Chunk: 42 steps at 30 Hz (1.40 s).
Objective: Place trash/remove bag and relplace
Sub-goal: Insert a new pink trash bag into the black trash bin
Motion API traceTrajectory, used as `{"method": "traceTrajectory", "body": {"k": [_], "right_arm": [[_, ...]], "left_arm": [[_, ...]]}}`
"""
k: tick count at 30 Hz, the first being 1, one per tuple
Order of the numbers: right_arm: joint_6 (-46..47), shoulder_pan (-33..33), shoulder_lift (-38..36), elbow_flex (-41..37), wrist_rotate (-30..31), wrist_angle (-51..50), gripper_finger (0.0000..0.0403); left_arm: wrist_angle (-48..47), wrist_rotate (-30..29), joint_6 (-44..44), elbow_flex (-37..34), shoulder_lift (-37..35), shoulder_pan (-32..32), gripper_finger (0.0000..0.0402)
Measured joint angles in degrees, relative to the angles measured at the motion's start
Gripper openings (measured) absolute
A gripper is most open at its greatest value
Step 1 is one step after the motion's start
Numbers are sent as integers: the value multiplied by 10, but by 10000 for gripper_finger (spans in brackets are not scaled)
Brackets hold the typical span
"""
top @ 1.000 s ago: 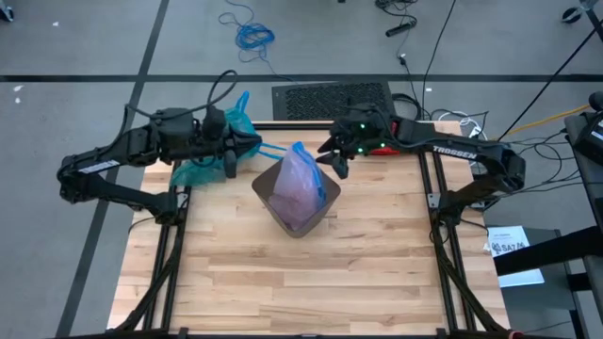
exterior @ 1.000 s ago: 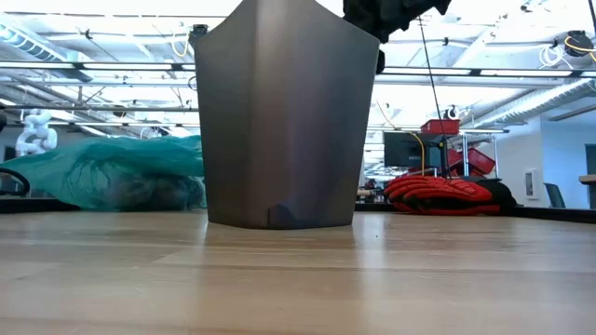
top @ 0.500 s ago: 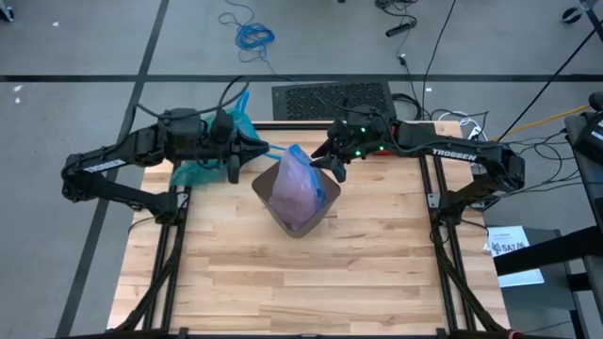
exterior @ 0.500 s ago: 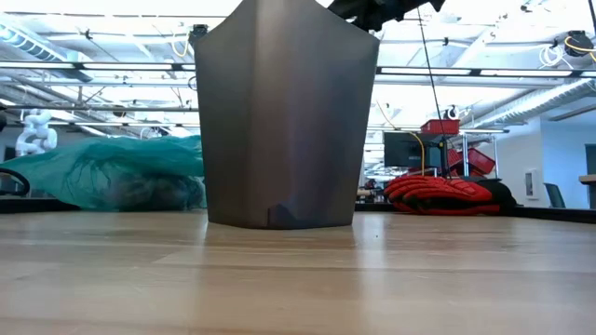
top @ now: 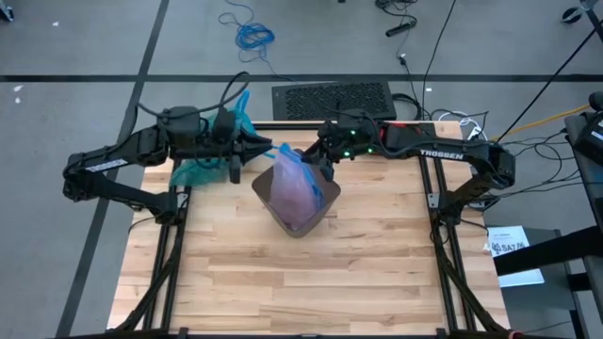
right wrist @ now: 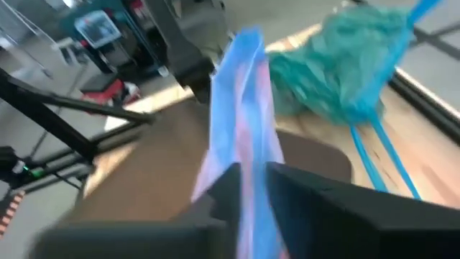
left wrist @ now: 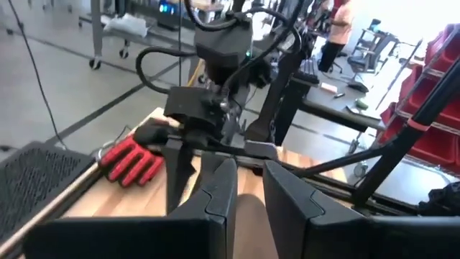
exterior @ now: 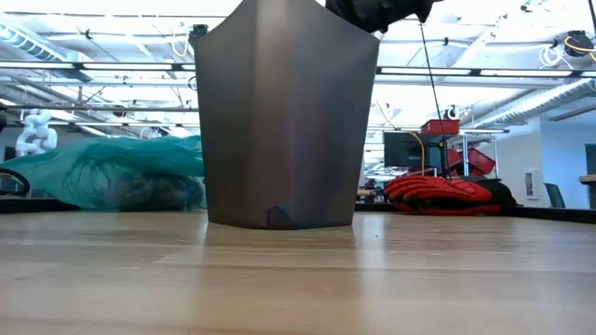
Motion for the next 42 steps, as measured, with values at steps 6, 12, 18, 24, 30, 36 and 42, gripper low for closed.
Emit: {"method": "traceTrajectory", "body": {"k": [6,12,18,24,30,36,42], "right_arm": [[15,0,-12,19,17,36,6],[0,-1,-14,48,41,-9,3],[-48,4,-15,69,39,-123,37],[-64,10,-15,69,25,-170,123],[-69,10,8,69,28,-178,176],[-71,12,40,69,25,-144,167],[-74,27,49,68,26,-74,62]], "left_arm": [[39,14,13,0,16,0,66],[37,28,12,0,33,0,66],[38,34,12,1,32,0,66],[38,34,11,4,32,0,66],[37,34,12,4,32,0,66],[37,34,12,4,32,0,66],[37,34,12,4,32,0,66]]}}
